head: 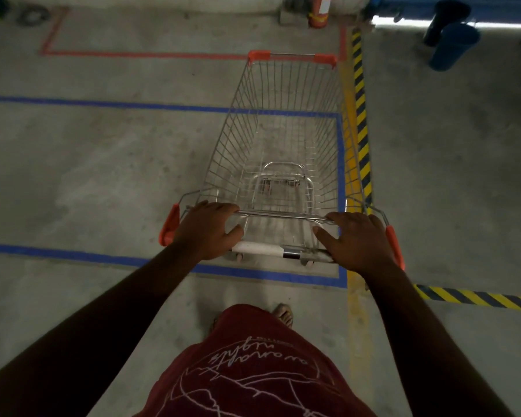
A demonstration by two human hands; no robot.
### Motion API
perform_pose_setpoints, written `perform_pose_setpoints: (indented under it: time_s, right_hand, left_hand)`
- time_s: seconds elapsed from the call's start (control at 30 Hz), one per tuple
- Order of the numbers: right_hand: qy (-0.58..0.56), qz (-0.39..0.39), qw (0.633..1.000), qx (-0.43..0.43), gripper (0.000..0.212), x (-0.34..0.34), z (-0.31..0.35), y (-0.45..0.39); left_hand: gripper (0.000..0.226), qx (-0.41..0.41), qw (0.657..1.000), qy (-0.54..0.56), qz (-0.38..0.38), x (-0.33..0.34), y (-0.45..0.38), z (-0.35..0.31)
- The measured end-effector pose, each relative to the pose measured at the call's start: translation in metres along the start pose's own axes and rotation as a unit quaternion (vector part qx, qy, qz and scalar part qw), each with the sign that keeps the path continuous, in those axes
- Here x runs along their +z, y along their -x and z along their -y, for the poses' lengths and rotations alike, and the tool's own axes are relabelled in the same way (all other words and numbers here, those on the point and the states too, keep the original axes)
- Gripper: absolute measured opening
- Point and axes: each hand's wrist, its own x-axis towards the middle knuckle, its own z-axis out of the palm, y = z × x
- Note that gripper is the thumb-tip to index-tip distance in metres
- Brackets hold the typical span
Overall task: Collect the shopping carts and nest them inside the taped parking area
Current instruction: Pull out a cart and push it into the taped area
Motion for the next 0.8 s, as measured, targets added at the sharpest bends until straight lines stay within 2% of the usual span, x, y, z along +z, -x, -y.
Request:
perform_pose_setpoints:
  time_s: [0.13, 0.3, 0.4, 0.63, 0.8]
  right_hand:
    - [-0.002, 0.000, 1.000, -0.001, 0.058, -0.003, -0.008, -0.001]
    - [-0.011, 0.023, 1.000, 0.016, 0.070, 0.001, -0.016, 0.008]
    - [0.000, -0.003, 1.000, 0.022, 0.058, 0.003, -0.019, 0.018]
    - [-0.018, -0.063, 0.997, 0.046, 0.062, 0.007, -0.047, 0.025]
    - [-0.003, -0.063, 0.997, 0.052, 0.062, 0.008, -0.064, 0.033]
  left_hand:
    - [0.058, 0.010, 1.000, -0.001, -0.014, -0.001, 0.003, -0.011]
    - [0.059, 0.009, 1.000, -0.003, -0.017, 0.004, 0.011, -0.019]
    - [0.059, 0.015, 1.000, -0.010, -0.014, 0.006, 0.015, -0.025]
    - [0.064, 0.048, 0.999, 0.010, -0.013, 0.014, 0.007, -0.052]
    - [0.066, 0.072, 0.997, 0.023, -0.004, 0.023, -0.001, -0.063]
